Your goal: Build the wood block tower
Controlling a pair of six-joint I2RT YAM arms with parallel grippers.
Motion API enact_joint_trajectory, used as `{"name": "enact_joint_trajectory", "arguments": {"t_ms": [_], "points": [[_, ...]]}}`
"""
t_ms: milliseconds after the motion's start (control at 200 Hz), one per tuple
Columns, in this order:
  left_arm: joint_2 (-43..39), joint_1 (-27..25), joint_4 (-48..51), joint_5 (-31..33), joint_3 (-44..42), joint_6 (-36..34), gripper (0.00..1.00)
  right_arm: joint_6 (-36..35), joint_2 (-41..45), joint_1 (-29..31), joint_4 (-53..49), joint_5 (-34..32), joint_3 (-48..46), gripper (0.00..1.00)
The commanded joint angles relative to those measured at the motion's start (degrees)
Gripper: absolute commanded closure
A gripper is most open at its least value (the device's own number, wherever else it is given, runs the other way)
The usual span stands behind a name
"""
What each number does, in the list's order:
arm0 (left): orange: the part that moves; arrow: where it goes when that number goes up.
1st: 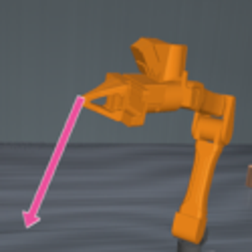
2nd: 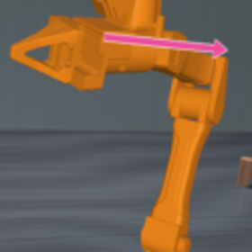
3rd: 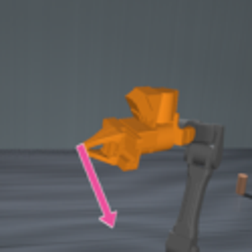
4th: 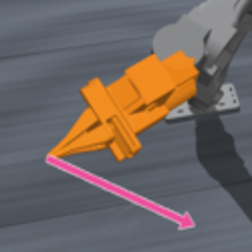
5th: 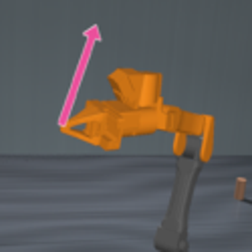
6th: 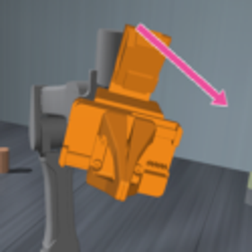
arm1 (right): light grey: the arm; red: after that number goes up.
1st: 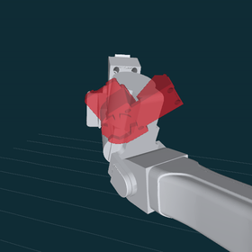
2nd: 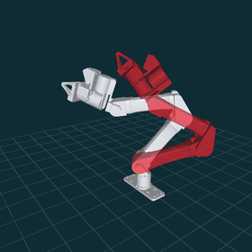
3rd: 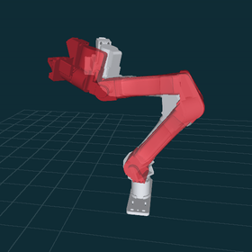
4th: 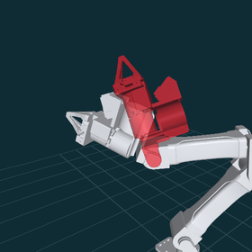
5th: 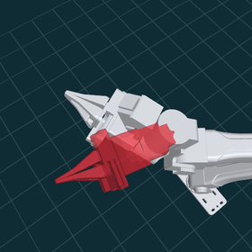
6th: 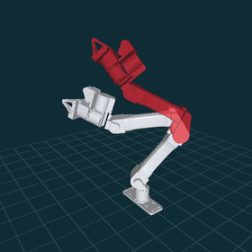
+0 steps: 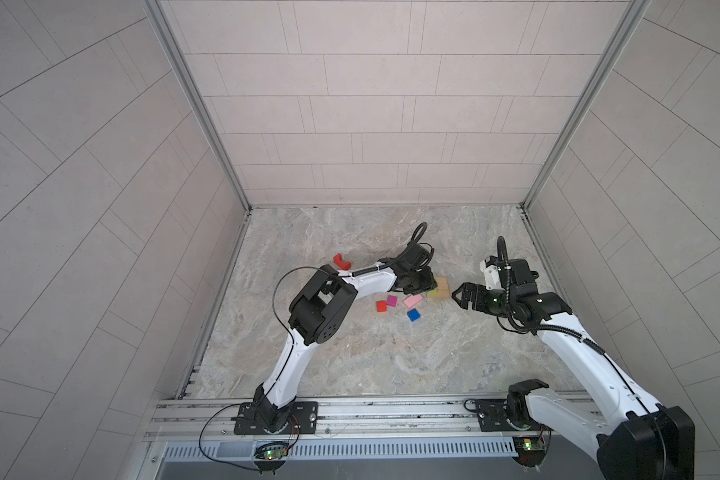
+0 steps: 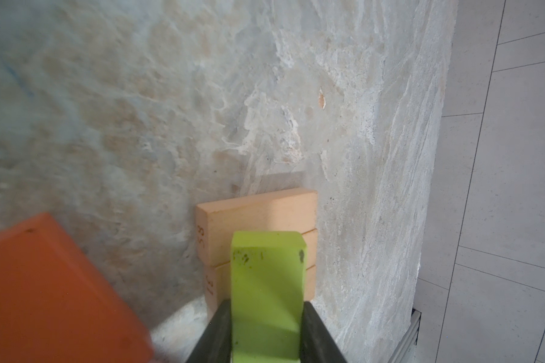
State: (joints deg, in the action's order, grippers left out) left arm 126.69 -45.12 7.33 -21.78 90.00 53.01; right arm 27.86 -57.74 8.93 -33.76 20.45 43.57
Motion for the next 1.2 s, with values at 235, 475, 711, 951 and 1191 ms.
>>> {"name": "enact_joint_trajectory", "arguments": {"t_ms": [235,475,711,951,1191], "points": [[1.3,-0.3,-0.2,0.0,1.8,-0.4,0.62,-0.8,0.8,-0.4,-1.1,0.1,-0.5,0.02],[1.3,-0.3,-0.3,-0.2,1.9,-0.3,0.58,-0.8,0.7,-0.4,-1.1,0.2,-0.5,0.02],[0.8,-0.3,-0.9,-0.6,1.7,-0.2,0.57,-0.8,0.7,-0.4,-1.1,0.3,-0.6,0.02],[-2.5,-0.3,-0.8,-0.7,0.6,-0.6,0.57,-1.0,0.4,-0.4,-0.9,-0.6,-0.5,0.02],[-6.7,0.1,0.9,0.3,-1.9,-2.1,0.56,-1.9,-1.8,-0.4,-1.4,-1.6,0.1,0.03]]}}
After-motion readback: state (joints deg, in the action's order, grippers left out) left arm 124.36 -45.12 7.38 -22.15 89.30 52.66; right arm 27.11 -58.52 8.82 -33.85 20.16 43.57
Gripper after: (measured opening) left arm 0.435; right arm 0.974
